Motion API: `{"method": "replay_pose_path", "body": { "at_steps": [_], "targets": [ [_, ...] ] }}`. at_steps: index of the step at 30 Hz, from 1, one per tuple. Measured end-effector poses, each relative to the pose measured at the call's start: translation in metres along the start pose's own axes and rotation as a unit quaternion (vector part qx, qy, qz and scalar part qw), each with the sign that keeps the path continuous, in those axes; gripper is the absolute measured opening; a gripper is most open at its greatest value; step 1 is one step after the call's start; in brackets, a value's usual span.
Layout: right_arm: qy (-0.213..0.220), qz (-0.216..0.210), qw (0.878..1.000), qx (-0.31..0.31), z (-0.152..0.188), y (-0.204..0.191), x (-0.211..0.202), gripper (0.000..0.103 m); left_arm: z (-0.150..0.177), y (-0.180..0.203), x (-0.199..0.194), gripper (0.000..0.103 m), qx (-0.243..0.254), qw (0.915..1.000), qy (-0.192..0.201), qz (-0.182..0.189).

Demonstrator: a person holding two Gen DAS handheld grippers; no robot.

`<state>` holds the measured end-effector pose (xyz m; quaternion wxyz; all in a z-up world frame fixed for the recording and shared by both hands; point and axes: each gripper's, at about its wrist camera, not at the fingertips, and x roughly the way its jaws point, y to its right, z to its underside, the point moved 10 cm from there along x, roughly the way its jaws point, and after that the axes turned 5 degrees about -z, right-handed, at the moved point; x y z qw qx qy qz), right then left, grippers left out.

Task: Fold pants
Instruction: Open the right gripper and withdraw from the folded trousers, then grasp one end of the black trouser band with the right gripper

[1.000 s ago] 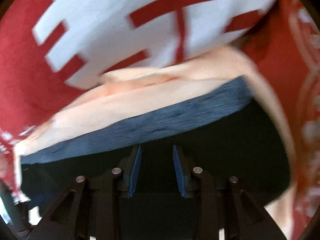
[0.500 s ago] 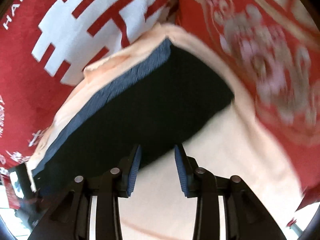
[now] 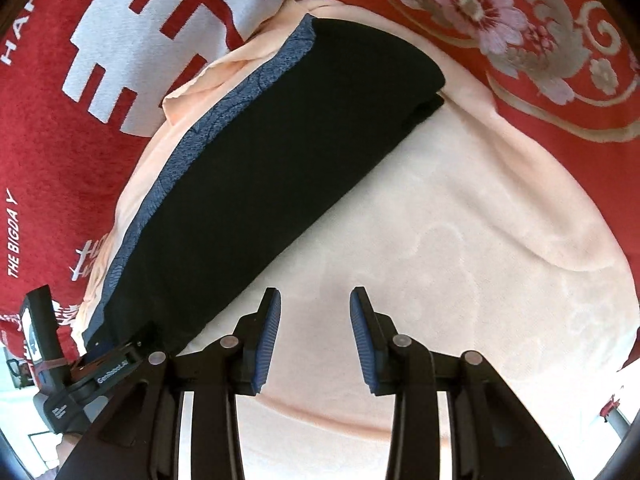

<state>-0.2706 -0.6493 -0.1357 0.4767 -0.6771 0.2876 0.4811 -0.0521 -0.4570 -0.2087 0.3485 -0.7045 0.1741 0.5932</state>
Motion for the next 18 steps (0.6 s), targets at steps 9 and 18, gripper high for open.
{"method": "replay_pose_path", "body": {
  "at_steps": [9,18],
  "targets": [
    [-0.009,-0.009,1.000,0.017,0.007,0.000,0.005,0.046,0.006,0.011,-0.014,0.103,0.006,0.9998,0.000,0.017],
    [0.005,-0.074,0.997,0.033,0.007,-0.009,0.007,0.046,-0.003,0.034,-0.023,0.103,0.003,0.9987,0.012,0.049]
  ]
}}
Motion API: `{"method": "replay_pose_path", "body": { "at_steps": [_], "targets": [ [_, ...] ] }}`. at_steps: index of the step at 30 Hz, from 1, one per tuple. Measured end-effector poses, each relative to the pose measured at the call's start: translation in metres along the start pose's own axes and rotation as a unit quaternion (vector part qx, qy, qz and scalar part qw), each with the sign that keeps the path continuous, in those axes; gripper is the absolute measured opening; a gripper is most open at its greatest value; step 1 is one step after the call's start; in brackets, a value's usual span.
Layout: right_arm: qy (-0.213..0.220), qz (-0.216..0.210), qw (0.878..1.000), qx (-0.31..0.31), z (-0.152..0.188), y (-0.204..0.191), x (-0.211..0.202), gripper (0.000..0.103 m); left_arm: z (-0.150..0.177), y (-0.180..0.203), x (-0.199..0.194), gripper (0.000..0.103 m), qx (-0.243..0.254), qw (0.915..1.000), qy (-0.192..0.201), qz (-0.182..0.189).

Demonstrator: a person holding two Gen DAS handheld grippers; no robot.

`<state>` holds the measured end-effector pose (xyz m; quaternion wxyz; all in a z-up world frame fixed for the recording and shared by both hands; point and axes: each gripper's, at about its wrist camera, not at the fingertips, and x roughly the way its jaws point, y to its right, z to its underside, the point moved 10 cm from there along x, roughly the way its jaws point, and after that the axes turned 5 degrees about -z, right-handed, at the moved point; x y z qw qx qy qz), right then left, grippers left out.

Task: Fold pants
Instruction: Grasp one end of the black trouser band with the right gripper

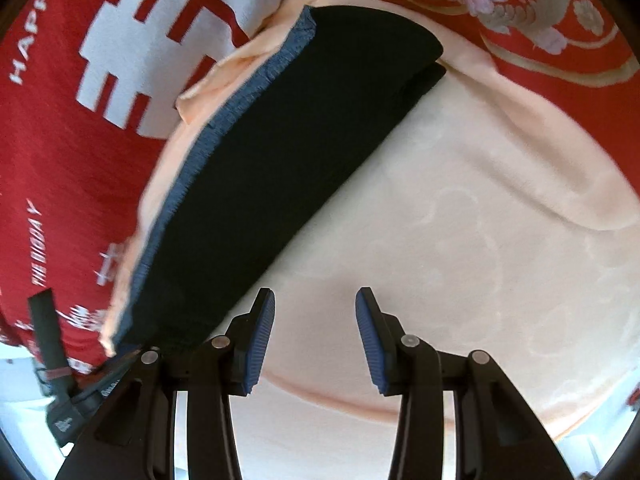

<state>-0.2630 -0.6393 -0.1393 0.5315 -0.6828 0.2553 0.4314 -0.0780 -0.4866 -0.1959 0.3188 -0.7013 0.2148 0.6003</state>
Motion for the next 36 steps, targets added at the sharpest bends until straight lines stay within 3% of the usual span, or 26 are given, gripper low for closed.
{"method": "replay_pose_path", "body": {
  "at_steps": [5,11,12,13,14,19,23,27,29,31,36],
  "targets": [
    [0.028,-0.027,0.999,0.010,-0.019,0.000,-0.005,0.046,-0.020,0.011,0.006,0.103,-0.013,0.9998,0.013,-0.001],
    [0.072,0.008,0.996,0.044,-0.066,0.026,-0.011,0.045,-0.029,0.017,0.016,0.103,-0.024,0.9997,0.007,-0.002],
    [0.068,0.011,0.996,0.058,-0.073,0.033,-0.009,0.042,-0.031,0.017,0.015,0.103,-0.023,0.9997,0.011,-0.001],
    [0.064,0.008,0.995,0.070,-0.076,0.036,-0.007,0.017,-0.032,0.017,0.013,0.103,-0.021,0.9997,0.015,-0.001],
    [0.061,0.000,0.995,0.080,-0.081,0.037,-0.005,0.007,-0.032,0.018,0.012,0.103,-0.018,0.9997,0.019,-0.002],
    [0.074,0.015,0.997,0.004,-0.095,0.016,-0.015,0.007,-0.030,0.019,0.026,0.103,-0.014,0.9999,0.004,0.000],
    [0.064,0.020,0.998,0.023,-0.091,0.030,-0.012,0.008,-0.029,0.019,0.031,0.103,-0.022,0.9997,-0.001,0.007],
    [0.054,-0.015,0.998,0.041,-0.078,0.035,-0.016,0.011,-0.026,0.021,0.031,0.103,-0.013,0.9999,0.002,0.006],
    [0.041,-0.036,0.998,0.042,-0.069,0.031,-0.015,0.036,-0.023,0.022,0.030,0.103,-0.012,0.9999,0.003,0.006],
    [0.034,-0.058,0.996,0.053,-0.059,0.029,-0.013,0.047,-0.021,0.022,0.031,0.103,-0.014,0.9999,0.002,0.007],
    [0.041,-0.100,0.991,0.078,-0.055,0.029,-0.005,0.047,-0.014,0.017,0.035,0.103,-0.021,0.9997,-0.001,0.013]
  ]
}}
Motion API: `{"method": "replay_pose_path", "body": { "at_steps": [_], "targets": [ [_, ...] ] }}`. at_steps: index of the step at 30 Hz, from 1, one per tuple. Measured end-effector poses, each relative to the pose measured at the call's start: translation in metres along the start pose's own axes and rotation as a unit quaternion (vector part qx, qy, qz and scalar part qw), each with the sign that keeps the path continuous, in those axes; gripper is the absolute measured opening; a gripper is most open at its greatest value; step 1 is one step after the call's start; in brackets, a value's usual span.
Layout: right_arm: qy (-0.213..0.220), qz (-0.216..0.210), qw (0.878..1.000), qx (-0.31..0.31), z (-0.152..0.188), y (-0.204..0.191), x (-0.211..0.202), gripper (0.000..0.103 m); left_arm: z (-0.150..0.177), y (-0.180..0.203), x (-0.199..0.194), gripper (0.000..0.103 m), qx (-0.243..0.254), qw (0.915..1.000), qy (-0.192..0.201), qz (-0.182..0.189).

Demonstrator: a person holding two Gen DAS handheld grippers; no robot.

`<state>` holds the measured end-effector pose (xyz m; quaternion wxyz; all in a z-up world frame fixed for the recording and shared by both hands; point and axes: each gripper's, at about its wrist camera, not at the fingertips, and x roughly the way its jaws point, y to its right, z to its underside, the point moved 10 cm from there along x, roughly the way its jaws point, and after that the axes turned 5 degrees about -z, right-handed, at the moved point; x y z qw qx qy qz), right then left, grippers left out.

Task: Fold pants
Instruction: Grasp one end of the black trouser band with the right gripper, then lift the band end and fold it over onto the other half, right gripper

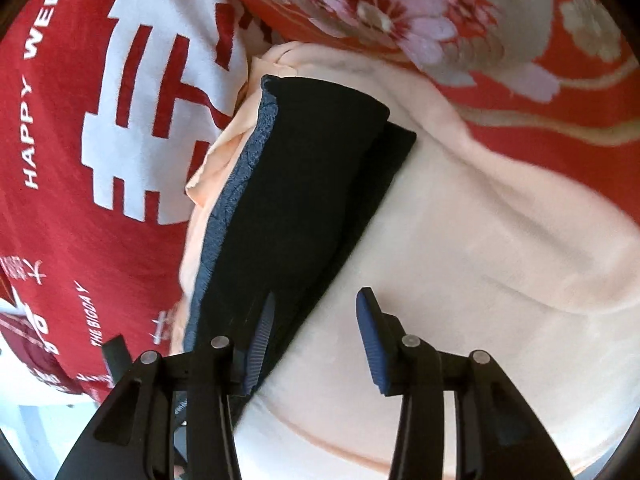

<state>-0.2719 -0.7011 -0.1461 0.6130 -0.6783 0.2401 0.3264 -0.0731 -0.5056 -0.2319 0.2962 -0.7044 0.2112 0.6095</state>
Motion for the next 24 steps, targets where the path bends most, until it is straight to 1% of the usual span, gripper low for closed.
{"method": "replay_pose_path", "body": {
  "at_steps": [2,5,9,13,18,22,24],
  "targets": [
    [-0.001,-0.010,1.000,-0.003,-0.001,-0.001,0.005,0.047,0.001,-0.001,0.001,0.103,0.000,1.0000,0.001,0.000],
    [-0.006,-0.014,1.000,-0.011,-0.003,0.001,0.014,0.047,0.002,-0.001,0.001,0.103,-0.001,1.0000,0.001,-0.001],
    [-0.010,-0.024,1.000,0.000,-0.004,0.005,0.020,0.047,0.002,0.001,0.001,0.103,-0.001,1.0000,0.001,0.001],
    [0.004,-0.046,0.999,0.012,-0.008,0.007,0.023,0.047,0.004,-0.009,0.003,0.103,0.000,1.0000,0.003,0.003],
    [0.028,-0.072,0.997,-0.005,-0.021,-0.005,0.034,0.048,0.003,-0.009,0.004,0.103,0.002,1.0000,0.007,0.005],
    [0.034,-0.078,0.996,-0.022,-0.028,-0.014,0.047,0.048,0.002,-0.010,0.006,0.103,0.004,0.9999,0.011,0.008],
    [0.033,-0.076,0.996,-0.019,-0.031,-0.014,0.054,0.047,0.000,-0.013,0.005,0.103,0.008,0.9999,0.010,0.008]
  ]
}}
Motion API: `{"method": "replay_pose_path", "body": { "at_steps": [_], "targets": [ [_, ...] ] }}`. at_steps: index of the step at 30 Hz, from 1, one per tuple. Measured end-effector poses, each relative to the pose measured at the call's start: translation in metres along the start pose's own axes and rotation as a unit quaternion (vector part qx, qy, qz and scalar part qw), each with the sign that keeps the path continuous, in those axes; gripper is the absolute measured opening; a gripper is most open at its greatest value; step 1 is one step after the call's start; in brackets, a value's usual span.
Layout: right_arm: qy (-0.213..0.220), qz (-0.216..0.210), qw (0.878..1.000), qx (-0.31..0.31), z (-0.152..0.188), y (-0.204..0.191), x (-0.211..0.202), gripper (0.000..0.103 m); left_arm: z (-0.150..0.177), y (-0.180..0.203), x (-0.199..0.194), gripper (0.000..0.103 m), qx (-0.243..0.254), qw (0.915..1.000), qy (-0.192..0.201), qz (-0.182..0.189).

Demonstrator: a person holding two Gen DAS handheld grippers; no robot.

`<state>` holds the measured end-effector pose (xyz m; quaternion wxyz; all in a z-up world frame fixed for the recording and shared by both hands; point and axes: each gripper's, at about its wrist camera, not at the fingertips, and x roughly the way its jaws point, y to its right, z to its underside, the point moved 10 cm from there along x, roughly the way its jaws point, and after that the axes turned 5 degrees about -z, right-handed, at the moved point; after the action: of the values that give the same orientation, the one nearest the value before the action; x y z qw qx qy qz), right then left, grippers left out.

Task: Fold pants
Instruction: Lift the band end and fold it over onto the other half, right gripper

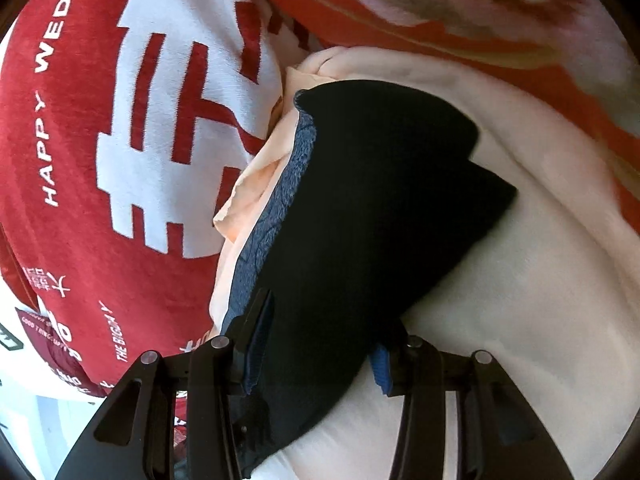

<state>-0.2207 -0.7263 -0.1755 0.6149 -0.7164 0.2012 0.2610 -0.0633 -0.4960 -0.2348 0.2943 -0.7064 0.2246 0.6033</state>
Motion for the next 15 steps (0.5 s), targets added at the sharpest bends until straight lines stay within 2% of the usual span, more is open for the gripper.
{"method": "replay_pose_path", "body": {
  "at_steps": [1,2,4,7,10,11,12,13,15],
  "targets": [
    [-0.002,0.006,1.000,0.005,-0.001,0.002,0.002,0.038,-0.003,-0.003,-0.004,0.100,-0.001,1.0000,0.003,-0.002],
    [-0.006,0.017,1.000,0.012,-0.001,0.005,0.003,0.022,-0.005,-0.006,-0.008,0.090,-0.003,0.9999,0.013,-0.007],
    [-0.014,0.022,0.999,0.021,0.000,0.006,0.000,0.018,-0.009,-0.009,-0.017,0.086,-0.004,0.9996,0.028,-0.006],
    [-0.018,0.012,1.000,-0.006,0.001,-0.012,-0.011,0.015,-0.014,-0.010,-0.020,0.086,0.006,0.9988,0.048,-0.009],
    [-0.020,0.001,0.999,-0.047,0.007,-0.041,-0.023,0.015,-0.006,0.015,-0.005,0.086,0.032,0.9988,0.028,0.022],
    [-0.020,0.002,0.998,-0.063,0.009,-0.050,-0.025,0.015,-0.004,0.022,-0.002,0.085,0.051,0.9979,0.037,0.010],
    [-0.019,0.004,0.997,-0.081,0.012,-0.061,-0.027,0.015,-0.006,0.027,-0.005,0.085,0.072,0.9949,0.070,-0.009],
    [-0.020,0.005,0.995,-0.095,0.014,-0.069,-0.028,0.015,-0.006,0.029,-0.007,0.085,0.088,0.9924,0.083,-0.021],
    [-0.027,0.019,0.991,-0.131,0.023,-0.085,-0.025,0.015,-0.006,0.028,-0.007,0.085,0.095,0.9918,0.084,-0.014]
  ]
}}
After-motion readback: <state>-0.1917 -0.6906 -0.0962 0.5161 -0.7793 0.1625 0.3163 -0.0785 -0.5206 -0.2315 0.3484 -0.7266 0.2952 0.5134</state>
